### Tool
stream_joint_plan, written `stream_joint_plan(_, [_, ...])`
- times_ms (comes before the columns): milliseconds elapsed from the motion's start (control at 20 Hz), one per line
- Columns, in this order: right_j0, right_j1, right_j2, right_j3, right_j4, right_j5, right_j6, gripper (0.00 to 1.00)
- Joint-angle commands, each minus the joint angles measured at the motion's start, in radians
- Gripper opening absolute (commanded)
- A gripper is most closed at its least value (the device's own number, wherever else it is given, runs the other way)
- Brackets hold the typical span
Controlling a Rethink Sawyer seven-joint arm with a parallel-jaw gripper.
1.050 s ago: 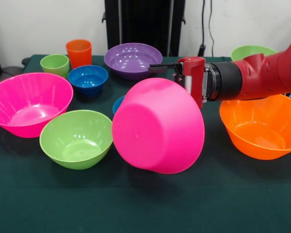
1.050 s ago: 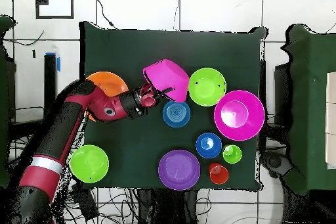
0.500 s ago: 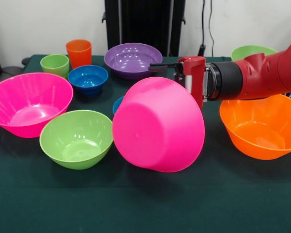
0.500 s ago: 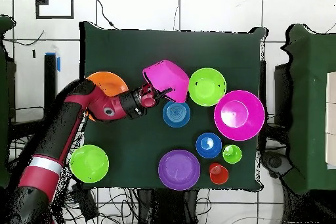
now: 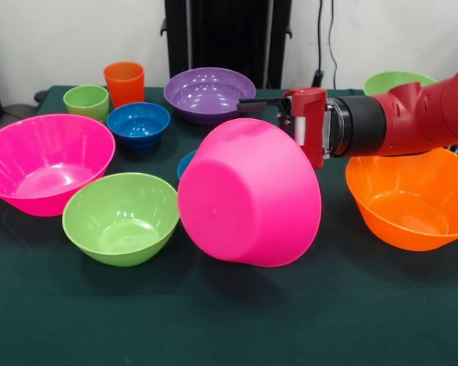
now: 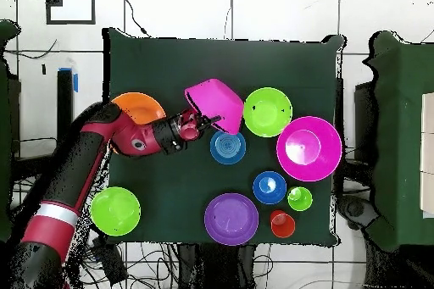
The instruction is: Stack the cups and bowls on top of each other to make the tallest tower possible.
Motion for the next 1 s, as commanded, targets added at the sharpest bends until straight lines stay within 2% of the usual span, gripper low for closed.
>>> stream_joint_plan(50, [0.022,-0.002,0.103,-0.007,0.146,0.127,0.307,1.00])
stream_joint_plan(400, [0.042,0.010,0.126,-0.007,0.267,0.199,0.334,1.00])
stream_joint_plan(650, [0.042,0.027,0.130,-0.024,0.344,0.214,0.369,1.00])
stream_joint_plan(800, [0.049,0.035,0.118,-0.022,0.374,0.221,0.377,1.00])
stream_joint_plan(1000, [0.060,0.032,0.099,0.009,0.376,0.184,0.372,1.00])
